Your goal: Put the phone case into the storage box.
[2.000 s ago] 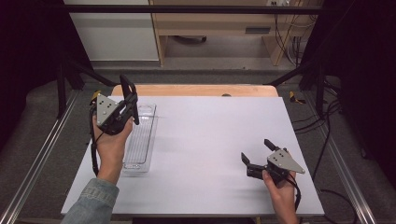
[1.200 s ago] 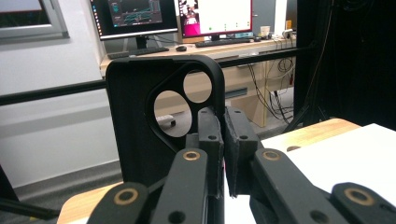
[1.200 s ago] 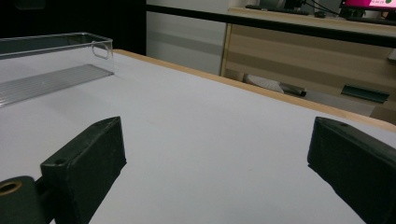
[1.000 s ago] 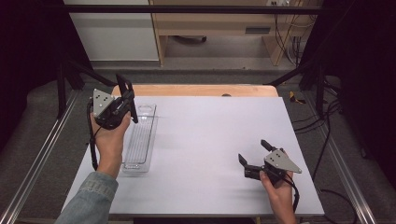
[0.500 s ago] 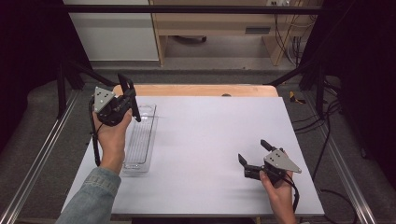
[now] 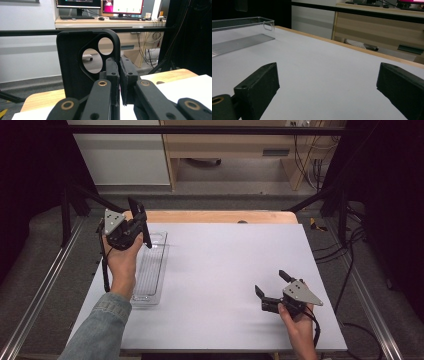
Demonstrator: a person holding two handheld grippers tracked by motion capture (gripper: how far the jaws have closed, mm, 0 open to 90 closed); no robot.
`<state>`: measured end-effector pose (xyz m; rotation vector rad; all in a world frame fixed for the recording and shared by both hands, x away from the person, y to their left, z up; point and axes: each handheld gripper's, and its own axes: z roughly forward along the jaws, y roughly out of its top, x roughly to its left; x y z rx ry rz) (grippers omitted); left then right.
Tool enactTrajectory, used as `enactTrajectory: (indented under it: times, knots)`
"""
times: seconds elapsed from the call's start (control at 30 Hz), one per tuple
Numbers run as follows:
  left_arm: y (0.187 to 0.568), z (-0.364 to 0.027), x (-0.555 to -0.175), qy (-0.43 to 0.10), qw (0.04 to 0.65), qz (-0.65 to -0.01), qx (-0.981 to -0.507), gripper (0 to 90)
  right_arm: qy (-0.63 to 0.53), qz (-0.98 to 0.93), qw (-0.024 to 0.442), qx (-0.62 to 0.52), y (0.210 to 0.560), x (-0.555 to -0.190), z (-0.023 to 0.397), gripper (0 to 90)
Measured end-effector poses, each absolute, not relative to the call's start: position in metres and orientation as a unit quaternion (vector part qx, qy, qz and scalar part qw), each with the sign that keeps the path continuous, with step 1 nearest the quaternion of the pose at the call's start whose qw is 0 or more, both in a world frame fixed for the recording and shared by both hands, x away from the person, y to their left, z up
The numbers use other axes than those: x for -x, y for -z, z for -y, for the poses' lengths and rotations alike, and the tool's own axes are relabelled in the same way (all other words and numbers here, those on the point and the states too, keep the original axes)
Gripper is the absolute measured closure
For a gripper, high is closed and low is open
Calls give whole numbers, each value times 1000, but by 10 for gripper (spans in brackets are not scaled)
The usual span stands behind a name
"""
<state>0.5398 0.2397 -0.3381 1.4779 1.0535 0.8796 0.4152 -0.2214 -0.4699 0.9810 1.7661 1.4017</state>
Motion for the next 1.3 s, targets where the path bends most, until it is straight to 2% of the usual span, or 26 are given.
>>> enactTrajectory:
  times: [0.77, 1.3]
  knots:
    - [348, -234, -564, -373, 520, -448, -624, 858, -541, -675, 333, -377, 470, -415, 222, 46]
    - [349, -238, -564, -371, 517, -455, -623, 858, -541, -674, 333, -377, 470, -415, 222, 46]
